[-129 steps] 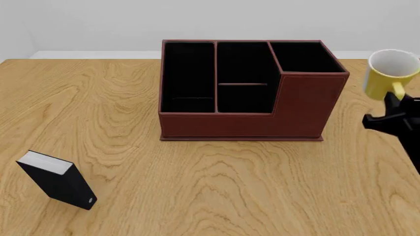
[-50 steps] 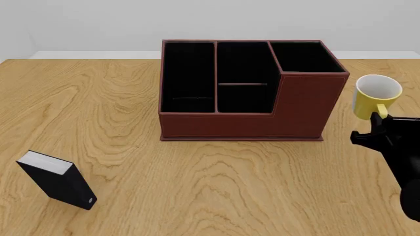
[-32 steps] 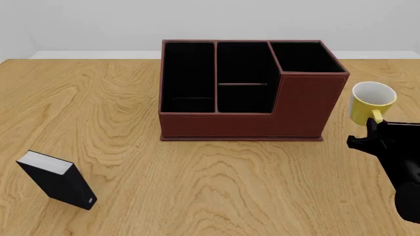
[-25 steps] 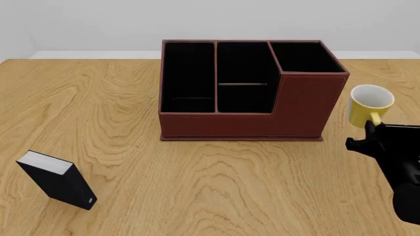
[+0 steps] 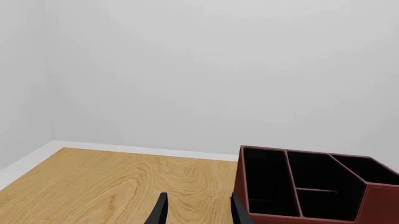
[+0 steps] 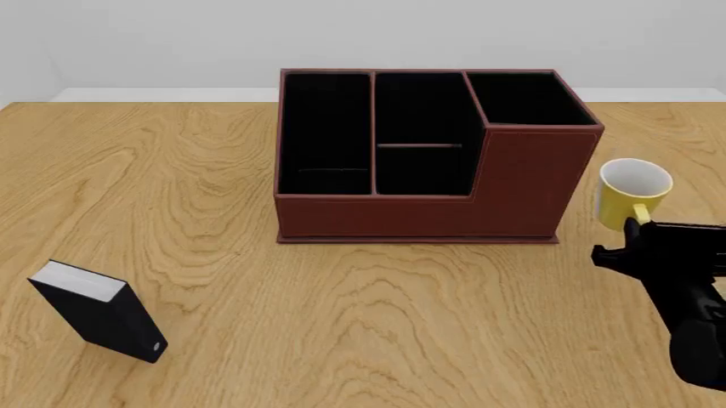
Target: Pick up the yellow and white mug and place it to the right of the caddy.
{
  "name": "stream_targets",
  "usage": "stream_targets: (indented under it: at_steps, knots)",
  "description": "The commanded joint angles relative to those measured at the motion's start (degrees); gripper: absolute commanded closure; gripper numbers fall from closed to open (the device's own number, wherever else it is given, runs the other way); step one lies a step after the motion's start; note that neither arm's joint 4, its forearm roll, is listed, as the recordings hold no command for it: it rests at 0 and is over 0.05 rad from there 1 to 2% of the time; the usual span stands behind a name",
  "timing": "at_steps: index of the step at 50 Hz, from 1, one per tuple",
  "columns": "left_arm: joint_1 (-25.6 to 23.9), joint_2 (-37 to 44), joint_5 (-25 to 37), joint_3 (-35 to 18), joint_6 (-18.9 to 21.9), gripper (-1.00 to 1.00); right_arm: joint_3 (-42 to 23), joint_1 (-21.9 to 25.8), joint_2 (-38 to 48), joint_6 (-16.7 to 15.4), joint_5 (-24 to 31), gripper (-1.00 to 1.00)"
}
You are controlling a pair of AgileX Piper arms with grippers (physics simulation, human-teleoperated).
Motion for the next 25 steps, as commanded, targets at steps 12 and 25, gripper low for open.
stream_targets:
  at_steps: [12, 25]
  knots:
    - [-0.1, 0.0, 0.2, -0.3, 0.1, -1.0, -0.7, -0.3, 3.2, 0.9, -1.4, 1.0]
    - [-0.2, 0.0, 0.1, -0.1, 0.2, -1.0, -1.3, -0.5, 4.5, 1.0, -1.5, 1.0]
